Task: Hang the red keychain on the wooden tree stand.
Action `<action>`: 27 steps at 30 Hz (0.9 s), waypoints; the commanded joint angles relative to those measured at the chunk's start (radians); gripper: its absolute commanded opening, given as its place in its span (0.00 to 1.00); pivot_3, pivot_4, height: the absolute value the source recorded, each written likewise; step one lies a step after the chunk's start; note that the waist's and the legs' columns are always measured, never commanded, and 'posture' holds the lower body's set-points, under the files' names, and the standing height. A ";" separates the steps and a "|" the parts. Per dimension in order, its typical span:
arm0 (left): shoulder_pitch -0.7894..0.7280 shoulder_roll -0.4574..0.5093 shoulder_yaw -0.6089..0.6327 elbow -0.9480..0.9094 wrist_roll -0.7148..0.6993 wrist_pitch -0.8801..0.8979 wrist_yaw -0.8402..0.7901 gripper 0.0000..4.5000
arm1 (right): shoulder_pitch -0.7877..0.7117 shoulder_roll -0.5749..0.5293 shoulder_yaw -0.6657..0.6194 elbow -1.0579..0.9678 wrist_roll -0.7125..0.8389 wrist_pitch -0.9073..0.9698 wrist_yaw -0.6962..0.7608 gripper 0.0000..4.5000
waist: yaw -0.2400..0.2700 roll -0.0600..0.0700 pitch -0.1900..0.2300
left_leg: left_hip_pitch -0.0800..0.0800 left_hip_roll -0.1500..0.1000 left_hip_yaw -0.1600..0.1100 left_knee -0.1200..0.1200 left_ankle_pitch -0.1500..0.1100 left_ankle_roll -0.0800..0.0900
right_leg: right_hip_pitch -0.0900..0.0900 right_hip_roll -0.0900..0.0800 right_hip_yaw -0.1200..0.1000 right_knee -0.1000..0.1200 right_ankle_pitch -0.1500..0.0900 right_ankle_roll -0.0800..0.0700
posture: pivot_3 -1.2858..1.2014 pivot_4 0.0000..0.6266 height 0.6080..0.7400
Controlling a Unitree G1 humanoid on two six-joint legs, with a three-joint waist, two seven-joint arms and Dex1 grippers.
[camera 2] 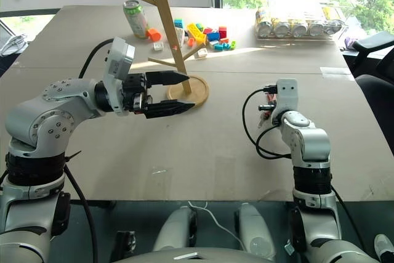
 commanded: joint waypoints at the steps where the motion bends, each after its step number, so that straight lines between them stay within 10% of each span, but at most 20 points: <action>1: -0.023 0.002 0.020 -0.014 -0.015 -0.007 0.002 1.00 | 0.028 -0.012 0.050 -0.022 0.008 -0.005 0.055 0.01 | 0.000 0.000 0.000 | 0.000 0.000 0.000 0.000 0.000 0.000 | 0.000 0.000 0.000 0.000 0.000 0.000 | 0.52 0.24 1.00; 14: 0.086 0.051 0.181 -0.048 -0.114 0.059 0.058 1.00 | 0.197 -0.188 0.091 -0.457 0.166 -0.258 0.419 0.01 | 0.003 0.001 0.001 | -0.001 0.000 0.000 -0.001 0.000 0.000 | 0.000 0.000 0.000 -0.001 -0.001 0.001 | 0.52 0.24 1.00; 27: 0.158 0.027 0.400 -0.141 -0.347 0.115 0.336 1.00 | 0.076 -0.118 0.194 -0.408 0.105 -0.586 0.457 0.01 | 0.017 0.001 0.001 | -0.001 0.000 0.000 0.001 0.000 0.000 | 0.000 -0.001 -0.001 -0.001 0.000 0.000 | 0.52 0.24 1.00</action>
